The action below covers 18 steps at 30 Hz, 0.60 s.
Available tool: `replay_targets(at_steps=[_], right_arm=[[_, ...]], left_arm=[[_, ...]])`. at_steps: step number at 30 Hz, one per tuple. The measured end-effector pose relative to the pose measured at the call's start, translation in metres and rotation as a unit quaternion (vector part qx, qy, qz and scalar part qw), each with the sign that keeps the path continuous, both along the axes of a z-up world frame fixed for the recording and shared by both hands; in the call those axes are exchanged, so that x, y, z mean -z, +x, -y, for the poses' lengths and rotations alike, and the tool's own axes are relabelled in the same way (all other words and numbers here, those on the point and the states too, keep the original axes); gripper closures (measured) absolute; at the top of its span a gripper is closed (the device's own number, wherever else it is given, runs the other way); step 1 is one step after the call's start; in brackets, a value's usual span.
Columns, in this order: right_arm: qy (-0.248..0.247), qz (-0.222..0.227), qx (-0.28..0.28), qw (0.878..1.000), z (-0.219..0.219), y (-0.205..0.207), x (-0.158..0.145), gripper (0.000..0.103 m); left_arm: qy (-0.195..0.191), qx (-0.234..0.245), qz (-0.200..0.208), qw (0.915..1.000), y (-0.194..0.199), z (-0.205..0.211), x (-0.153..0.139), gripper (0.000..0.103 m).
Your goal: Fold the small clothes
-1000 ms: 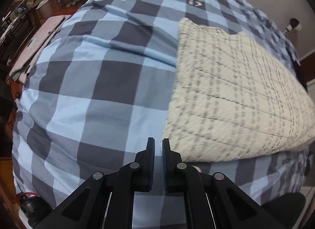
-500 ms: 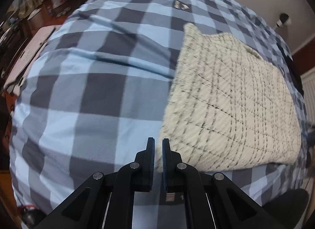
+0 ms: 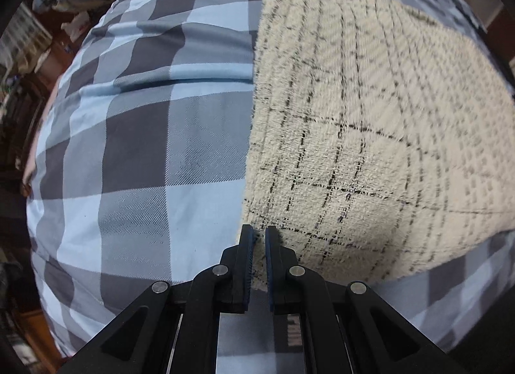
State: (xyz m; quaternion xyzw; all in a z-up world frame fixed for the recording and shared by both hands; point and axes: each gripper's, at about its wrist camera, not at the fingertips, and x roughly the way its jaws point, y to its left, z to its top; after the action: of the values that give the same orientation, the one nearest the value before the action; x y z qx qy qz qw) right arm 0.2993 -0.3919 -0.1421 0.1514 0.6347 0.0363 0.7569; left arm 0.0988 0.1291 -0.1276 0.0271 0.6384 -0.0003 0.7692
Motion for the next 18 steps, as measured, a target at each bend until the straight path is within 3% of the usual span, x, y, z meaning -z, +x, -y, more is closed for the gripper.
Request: replay_targets(at_steps=[1,3,8,10,12,14,16,18], right_arm=[[-0.027,0.004,-0.006,1.000,-0.006,0.007,-0.003,0.102],[-0.042,0.041,-0.014,0.998,-0.009,0.003,-0.023,0.102],[0.014,0.161,0.003,0.987,0.005,-0.007,-0.103,0.103],[0.025,0.188,0.010,0.982,0.007,0.000,-0.123,0.103],[0.013,0.179,0.018,0.984,0.005,0.013,-0.120,0.103],[-0.040,0.130,0.029,0.990,0.003,0.032,-0.091,0.102],[-0.104,0.048,0.050,0.992,0.017,0.042,-0.047,0.096],[-0.095,0.018,0.083,0.992,0.039,0.040,-0.032,0.093]], left_arm=[[0.011,0.003,0.000,0.9999,0.000,0.004,0.005,0.099],[0.035,0.006,0.006,0.9993,0.001,0.011,0.012,0.099],[0.064,0.017,0.016,0.9977,0.000,0.024,0.018,0.099],[0.060,0.015,0.015,0.9979,-0.001,0.024,0.019,0.099],[0.049,0.006,0.013,0.9987,0.001,0.019,0.018,0.099],[0.034,-0.005,0.009,0.9994,0.004,0.008,0.014,0.099],[0.022,-0.014,0.006,0.9996,0.003,0.002,0.013,0.099],[0.018,-0.018,0.004,0.9997,0.003,-0.004,0.013,0.099]])
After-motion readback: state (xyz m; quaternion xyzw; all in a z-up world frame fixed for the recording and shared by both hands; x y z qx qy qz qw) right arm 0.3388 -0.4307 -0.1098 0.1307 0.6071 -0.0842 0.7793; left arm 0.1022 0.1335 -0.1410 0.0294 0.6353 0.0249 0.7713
